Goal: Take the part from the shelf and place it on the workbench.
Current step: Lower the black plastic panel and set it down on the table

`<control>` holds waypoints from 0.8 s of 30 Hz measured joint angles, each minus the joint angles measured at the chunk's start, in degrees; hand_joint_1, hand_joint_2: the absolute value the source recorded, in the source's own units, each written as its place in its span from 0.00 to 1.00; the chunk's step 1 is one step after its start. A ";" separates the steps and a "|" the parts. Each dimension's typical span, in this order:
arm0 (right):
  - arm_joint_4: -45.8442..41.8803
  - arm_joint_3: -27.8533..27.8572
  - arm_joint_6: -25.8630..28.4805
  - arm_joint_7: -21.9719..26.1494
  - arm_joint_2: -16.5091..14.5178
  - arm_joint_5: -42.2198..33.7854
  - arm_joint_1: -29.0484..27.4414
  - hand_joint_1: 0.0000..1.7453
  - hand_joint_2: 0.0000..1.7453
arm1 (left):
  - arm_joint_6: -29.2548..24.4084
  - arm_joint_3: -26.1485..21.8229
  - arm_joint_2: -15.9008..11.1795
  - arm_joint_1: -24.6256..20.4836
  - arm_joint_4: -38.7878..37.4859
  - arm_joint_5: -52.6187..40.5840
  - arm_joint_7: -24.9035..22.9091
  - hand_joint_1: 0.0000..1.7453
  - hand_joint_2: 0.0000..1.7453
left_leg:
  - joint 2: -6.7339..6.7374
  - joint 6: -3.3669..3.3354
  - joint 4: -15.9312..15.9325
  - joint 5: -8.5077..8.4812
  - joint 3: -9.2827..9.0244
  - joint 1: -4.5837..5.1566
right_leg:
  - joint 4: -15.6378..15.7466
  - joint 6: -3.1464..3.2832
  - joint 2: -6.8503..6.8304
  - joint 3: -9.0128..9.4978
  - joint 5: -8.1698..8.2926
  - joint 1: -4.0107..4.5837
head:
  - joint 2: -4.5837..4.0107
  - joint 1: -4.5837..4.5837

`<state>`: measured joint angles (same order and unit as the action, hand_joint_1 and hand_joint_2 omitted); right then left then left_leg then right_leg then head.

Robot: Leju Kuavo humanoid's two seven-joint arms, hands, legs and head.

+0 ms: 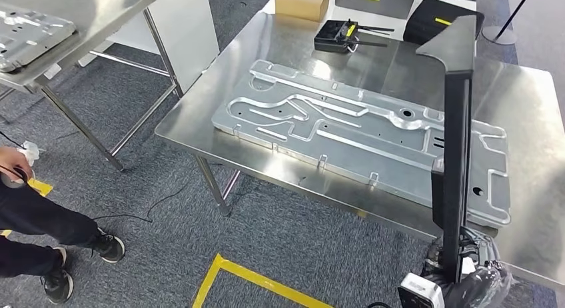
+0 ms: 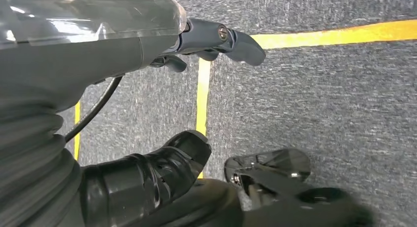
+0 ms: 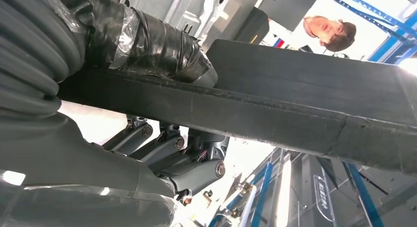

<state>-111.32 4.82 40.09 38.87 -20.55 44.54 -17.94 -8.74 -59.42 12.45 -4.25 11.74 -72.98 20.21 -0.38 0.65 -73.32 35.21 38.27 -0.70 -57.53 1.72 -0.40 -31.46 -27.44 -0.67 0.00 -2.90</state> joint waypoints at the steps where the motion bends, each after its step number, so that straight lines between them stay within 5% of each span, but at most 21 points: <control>1: 0.01 0.00 0.00 -0.04 0.00 -0.08 0.00 1.00 1.00 | 0.00 -0.01 -0.04 0.06 0.00 0.00 -0.01 0.00 1.00 | 0.01 0.29 0.15 -1.19 0.44 -0.25 | -0.02 -0.14 0.05 0.28 -0.24 -0.11 | 0.00 -0.01; 5: -0.01 0.01 0.00 -0.14 0.00 -0.31 0.02 1.00 1.00 | 0.00 -0.07 -0.19 0.10 0.00 -0.02 -0.03 0.00 1.00 | 0.17 0.79 11.41 -8.40 -3.88 -0.65 | -0.33 -1.16 0.19 1.46 -1.37 -0.52 | 0.00 0.02; 7: -0.04 0.01 0.00 -0.14 0.00 -0.40 0.02 1.00 1.00 | 0.00 -0.12 -0.21 -0.02 0.00 -0.05 -0.06 0.00 1.00 | 0.18 0.16 14.55 -8.96 -5.31 -0.42 | -0.49 -1.90 0.22 1.55 -1.85 -0.35 | 0.00 0.01; 11: -0.07 0.01 0.00 -0.13 0.02 -0.44 0.03 1.00 1.00 | 0.00 -0.22 -0.27 -0.01 0.00 -0.08 -0.09 0.00 1.00 | 0.06 -1.81 15.15 -8.64 -5.85 -0.24 | -1.31 -3.07 0.22 1.56 -2.82 -0.51 | 0.00 -0.01; 13: -0.07 0.01 0.00 -0.10 0.04 -0.59 0.03 1.00 1.00 | 0.00 -0.24 -0.27 -0.04 0.00 -0.09 -0.10 0.00 1.00 | 0.10 -2.55 15.56 -8.62 -6.28 -0.33 | -6.47 -3.40 0.26 -0.88 -5.55 -0.60 | 0.00 -0.07; 16: -0.06 0.01 0.00 -0.03 0.06 -1.10 0.02 1.00 1.00 | 0.00 -0.25 -0.27 -0.05 0.00 -0.17 -0.12 0.00 1.00 | 0.09 -3.10 15.57 -8.26 -6.54 -0.04 | -17.01 -3.44 0.29 -7.17 -8.91 -0.53 | 0.00 -0.09; 18: -0.06 0.01 0.00 -0.09 0.07 -1.45 0.01 1.00 1.00 | 0.00 -0.26 -0.28 0.02 0.00 -0.25 -0.15 0.00 1.00 | -0.05 -3.18 15.56 -7.90 -7.05 0.22 | -15.67 -3.06 0.29 -7.48 -6.07 -0.45 | 0.00 -0.09; 21: -0.07 0.01 0.00 -0.23 0.07 -1.47 0.04 1.00 1.00 | 0.02 -0.28 -0.17 -0.02 -0.01 -0.40 -0.16 0.00 1.00 | -0.24 -2.77 15.46 -7.13 -7.96 0.62 | -4.50 -1.78 0.27 -2.94 0.07 0.19 | 0.00 -0.08; 24: -0.11 0.01 0.00 -0.40 0.07 -1.46 0.04 1.00 1.00 | 0.07 -0.29 -0.07 -0.12 -0.02 -0.49 -0.16 0.00 1.00 | -0.15 -1.91 15.52 -6.70 -8.10 0.60 | -1.42 -1.31 0.35 -1.82 0.44 0.65 | 0.00 -0.08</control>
<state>-111.44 4.83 40.09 38.47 -20.48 43.09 -17.90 -8.68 -59.71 12.38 -4.37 11.72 -73.47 20.04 -0.53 -1.26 -57.79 28.50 30.17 -0.10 -58.95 0.40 -0.05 -33.28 -26.99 -0.03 0.00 -2.98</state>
